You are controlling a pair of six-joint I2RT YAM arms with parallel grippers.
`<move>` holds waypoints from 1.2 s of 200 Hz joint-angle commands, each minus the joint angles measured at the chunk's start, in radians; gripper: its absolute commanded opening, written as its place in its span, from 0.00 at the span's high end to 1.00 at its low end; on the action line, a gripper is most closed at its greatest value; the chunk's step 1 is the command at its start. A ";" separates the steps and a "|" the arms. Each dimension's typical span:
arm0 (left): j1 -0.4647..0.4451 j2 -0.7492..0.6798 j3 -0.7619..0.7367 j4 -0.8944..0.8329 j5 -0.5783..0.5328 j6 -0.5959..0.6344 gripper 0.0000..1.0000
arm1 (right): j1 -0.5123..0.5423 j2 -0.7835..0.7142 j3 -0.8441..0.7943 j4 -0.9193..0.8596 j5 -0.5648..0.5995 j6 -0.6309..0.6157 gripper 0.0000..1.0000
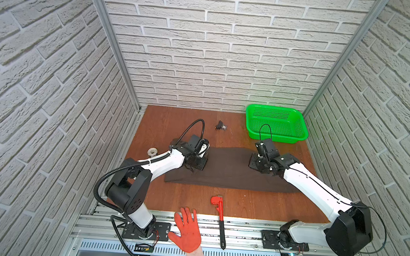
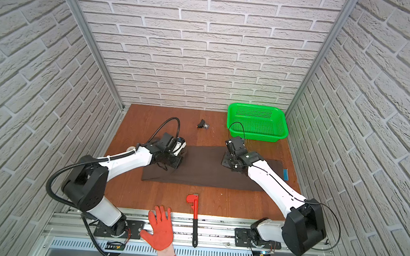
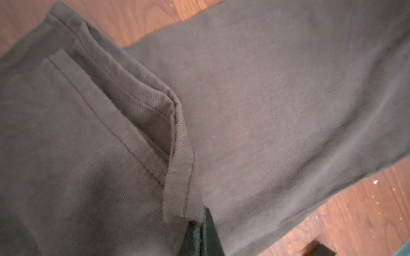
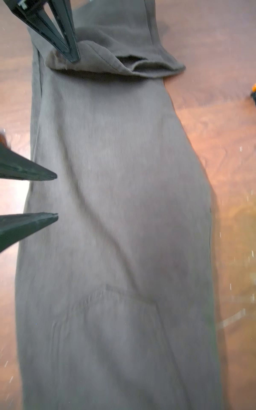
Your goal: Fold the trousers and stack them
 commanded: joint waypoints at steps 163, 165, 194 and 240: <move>-0.135 -0.194 -0.162 0.305 -0.057 -0.093 1.00 | 0.001 -0.026 -0.039 0.018 -0.068 -0.006 0.69; -0.137 -0.189 -0.162 0.310 -0.059 -0.095 1.00 | 0.001 -0.026 -0.039 0.018 -0.068 -0.006 0.69; -0.178 -0.142 -0.133 0.316 -0.068 -0.097 1.00 | 0.001 -0.027 -0.032 0.013 -0.067 -0.008 0.69; -0.239 -0.189 -0.078 0.317 -0.082 -0.065 1.00 | 0.001 -0.025 -0.016 0.007 -0.065 -0.009 0.69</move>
